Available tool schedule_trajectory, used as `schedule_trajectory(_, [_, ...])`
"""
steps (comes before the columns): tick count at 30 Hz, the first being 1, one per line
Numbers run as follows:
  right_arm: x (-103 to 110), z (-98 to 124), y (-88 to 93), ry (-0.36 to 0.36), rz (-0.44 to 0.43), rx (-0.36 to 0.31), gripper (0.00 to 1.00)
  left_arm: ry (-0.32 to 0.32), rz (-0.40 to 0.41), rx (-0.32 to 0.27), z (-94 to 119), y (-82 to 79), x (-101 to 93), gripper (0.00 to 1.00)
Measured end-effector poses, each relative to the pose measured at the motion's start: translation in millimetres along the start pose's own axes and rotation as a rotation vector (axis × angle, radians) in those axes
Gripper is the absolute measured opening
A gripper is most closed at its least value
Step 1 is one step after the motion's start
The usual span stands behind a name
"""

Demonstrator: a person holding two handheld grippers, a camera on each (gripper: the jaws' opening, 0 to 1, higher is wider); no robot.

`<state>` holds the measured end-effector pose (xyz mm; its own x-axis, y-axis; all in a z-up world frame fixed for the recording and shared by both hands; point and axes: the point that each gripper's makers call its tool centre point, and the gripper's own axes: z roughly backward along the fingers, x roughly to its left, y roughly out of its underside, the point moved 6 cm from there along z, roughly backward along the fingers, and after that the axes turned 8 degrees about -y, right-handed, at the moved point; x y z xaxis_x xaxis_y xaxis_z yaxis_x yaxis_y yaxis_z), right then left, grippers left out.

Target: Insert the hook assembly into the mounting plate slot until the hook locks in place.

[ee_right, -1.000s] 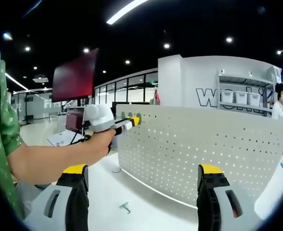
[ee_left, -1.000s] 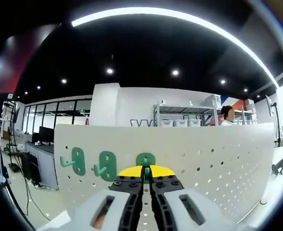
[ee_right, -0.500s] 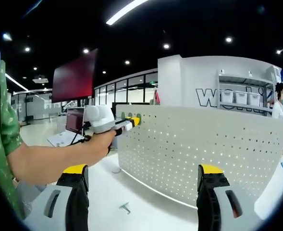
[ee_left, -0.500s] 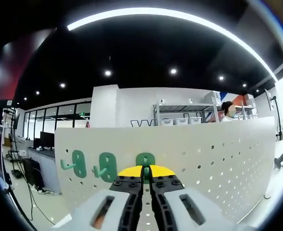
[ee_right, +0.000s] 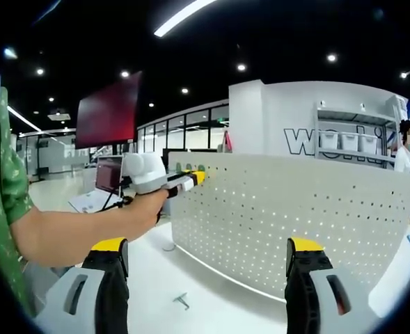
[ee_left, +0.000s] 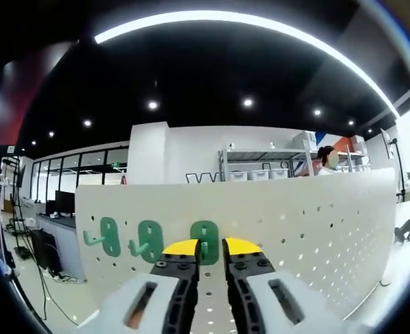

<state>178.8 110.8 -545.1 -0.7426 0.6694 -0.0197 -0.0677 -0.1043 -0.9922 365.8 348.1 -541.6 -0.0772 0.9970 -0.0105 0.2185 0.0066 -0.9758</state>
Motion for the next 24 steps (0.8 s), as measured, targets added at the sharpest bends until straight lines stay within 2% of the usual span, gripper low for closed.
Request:
schedule_trajectory(9, [1.4, 0.4, 0.7, -0.002, 0.0, 0.003, 0.96, 0.009, 0.004, -0.007, 2.7, -2.1, -1.9, 0.28])
schedule_trajectory(24, [7.2, 1.9, -3.7, -0.006, 0.009, -0.005, 0.96, 0.032, 0.028, 0.006, 14.4, -4.2, -1.2, 0.42])
